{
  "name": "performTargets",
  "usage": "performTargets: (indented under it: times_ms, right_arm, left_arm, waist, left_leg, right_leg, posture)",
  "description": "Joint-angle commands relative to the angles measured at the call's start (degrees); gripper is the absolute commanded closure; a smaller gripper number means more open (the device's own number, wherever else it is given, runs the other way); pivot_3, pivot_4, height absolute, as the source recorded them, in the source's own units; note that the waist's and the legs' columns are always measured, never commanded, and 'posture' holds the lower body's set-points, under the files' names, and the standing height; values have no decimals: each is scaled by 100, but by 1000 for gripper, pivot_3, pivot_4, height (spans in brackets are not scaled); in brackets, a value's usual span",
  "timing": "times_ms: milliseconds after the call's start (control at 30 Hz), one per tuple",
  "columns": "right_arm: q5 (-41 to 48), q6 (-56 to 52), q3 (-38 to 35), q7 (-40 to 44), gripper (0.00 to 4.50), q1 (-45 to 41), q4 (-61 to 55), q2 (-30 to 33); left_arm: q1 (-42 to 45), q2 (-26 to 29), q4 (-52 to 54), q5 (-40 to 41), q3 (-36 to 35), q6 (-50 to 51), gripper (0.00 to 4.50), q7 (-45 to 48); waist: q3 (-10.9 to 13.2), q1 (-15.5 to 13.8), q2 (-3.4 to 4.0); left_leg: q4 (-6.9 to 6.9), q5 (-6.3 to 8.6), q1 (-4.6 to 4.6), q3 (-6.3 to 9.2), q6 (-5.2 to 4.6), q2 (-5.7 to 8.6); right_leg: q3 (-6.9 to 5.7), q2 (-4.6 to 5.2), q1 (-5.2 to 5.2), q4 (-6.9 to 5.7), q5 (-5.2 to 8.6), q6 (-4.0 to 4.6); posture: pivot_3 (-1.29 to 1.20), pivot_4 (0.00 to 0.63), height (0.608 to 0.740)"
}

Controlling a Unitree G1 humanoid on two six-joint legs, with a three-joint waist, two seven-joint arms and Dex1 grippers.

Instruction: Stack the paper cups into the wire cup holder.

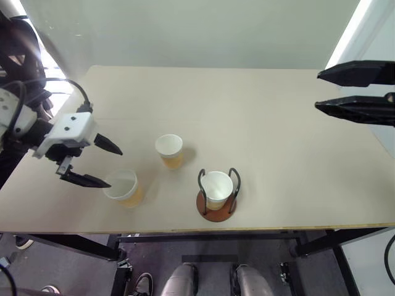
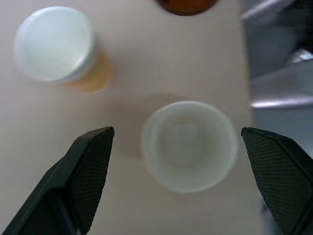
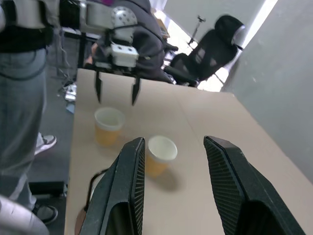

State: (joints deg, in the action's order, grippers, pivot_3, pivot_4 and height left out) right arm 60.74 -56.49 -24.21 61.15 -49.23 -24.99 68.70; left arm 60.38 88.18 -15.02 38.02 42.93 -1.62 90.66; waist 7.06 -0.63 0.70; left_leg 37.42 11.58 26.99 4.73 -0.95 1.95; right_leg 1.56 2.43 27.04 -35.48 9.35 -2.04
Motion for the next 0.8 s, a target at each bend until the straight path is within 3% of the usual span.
performTargets:
  times_ms: [33,233,800]
  right_arm:
    - [44,135,-210,-112,2623,53,21,152]
    - [79,213,-277,-227,2623,294,-64,192]
    - [194,392,-183,-356,2623,389,-96,352]
  left_arm:
    - [244,315,349,372,368,-106,0,184]
    - [15,654,678,331,902,-289,0,184]
    - [-43,-107,-27,-664,1226,-788,0,184]
  waist:
    - [0,4,1]
    - [4,20,8]
    - [4,20,10]
  left_leg:
    - [0,1,-3,-1,-2,0]
    - [2,-15,-7,-2,-18,-2]
    - [49,-16,-4,4,15,0]
  right_leg:
    - [-1,-1,-3,1,1,-1]
    - [-2,0,-6,-13,3,-5]
    - [-3,-1,-11,-57,-4,11]
  posture:
    - [0,150,740]
    - [0,150,740]
    - [0,150,740]
